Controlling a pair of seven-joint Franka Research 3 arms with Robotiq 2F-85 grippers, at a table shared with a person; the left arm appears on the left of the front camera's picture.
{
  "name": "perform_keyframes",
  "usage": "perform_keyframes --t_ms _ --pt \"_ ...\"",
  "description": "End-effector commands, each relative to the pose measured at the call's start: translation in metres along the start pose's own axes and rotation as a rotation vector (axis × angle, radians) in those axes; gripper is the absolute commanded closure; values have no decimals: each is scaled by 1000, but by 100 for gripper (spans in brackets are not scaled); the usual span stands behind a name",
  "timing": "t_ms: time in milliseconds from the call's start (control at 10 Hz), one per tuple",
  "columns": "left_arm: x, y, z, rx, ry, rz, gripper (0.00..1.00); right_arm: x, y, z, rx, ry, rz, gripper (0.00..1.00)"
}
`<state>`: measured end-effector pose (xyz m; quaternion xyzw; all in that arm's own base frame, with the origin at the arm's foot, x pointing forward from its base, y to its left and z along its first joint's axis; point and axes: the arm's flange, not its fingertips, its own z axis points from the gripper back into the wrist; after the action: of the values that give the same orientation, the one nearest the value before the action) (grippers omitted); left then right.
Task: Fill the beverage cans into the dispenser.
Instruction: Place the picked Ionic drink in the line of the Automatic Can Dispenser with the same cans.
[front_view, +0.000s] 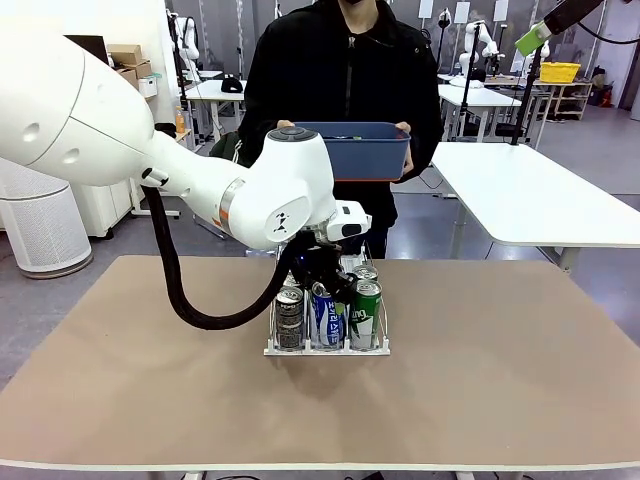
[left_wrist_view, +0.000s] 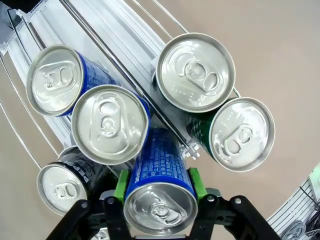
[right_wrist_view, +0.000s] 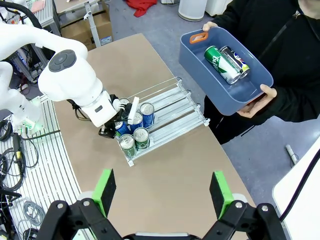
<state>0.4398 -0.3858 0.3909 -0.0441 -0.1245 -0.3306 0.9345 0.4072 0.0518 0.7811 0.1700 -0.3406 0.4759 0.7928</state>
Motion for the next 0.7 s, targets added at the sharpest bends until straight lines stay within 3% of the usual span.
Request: perform_keyframes --t_ms 0,100,200,300,400,500,600 --pt "-2 4 -2 -1 -34 15 43 0 0 -1 8 -6 -2 0" --pt "0 0 0 0 0 0 24 0 0 -1 8 -6 -2 0" --pt "-1 -2 7 8 -7 16 24 0 0 -1 8 -6 -2 0" --pt "-3 -3 17 28 -12 20 5 0 0 -1 8 -6 -2 0" --pt "-6 -7 26 43 -23 17 19 0 0 -1 8 -6 -2 0" --pt "-8 -11 33 44 -41 17 0 0 0 -1 8 -6 -2 0" --pt "-11 -14 39 48 -54 9 0 0 0 -1 8 -6 -2 0"
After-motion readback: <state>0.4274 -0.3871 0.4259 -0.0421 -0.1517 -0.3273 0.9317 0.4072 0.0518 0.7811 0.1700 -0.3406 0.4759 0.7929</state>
